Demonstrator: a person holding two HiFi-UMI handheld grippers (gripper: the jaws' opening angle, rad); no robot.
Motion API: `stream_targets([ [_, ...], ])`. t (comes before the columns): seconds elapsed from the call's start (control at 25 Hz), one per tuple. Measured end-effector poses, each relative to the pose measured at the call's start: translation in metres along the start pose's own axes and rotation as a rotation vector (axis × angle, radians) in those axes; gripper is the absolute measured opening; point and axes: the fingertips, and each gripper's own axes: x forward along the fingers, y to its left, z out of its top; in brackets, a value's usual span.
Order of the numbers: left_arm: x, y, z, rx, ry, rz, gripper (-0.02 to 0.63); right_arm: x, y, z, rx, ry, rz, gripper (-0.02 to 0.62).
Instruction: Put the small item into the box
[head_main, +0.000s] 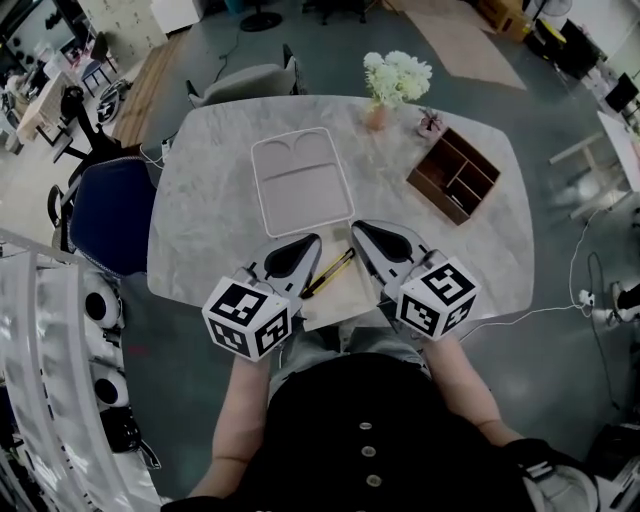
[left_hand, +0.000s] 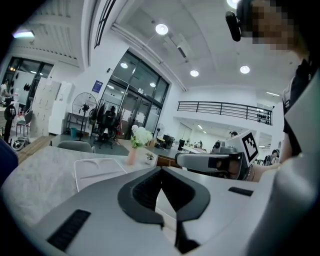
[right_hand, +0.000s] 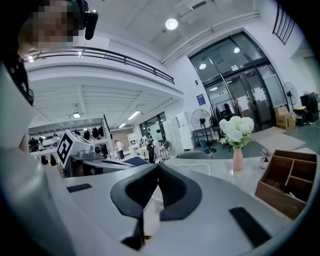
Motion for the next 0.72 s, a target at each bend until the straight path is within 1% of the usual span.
stream_targets([
  [0.2, -0.005, -0.002, -0.002, 0.017, -0.005, 0.033, 0.017, 0.001, 0.008, 0.001, -0.001, -0.011, 0.027, 0.003],
  [0.4, -0.01, -0.001, -0.003, -0.007, -0.047, 0.048, 0.017, 0.0, 0.011, -0.002, 0.003, -0.016, 0.051, 0.003],
  [0.72, -0.011, -0.004, -0.013, -0.016, -0.017, 0.031, 0.017, -0.001, 0.011, -0.01, 0.011, 0.004, 0.058, 0.003],
])
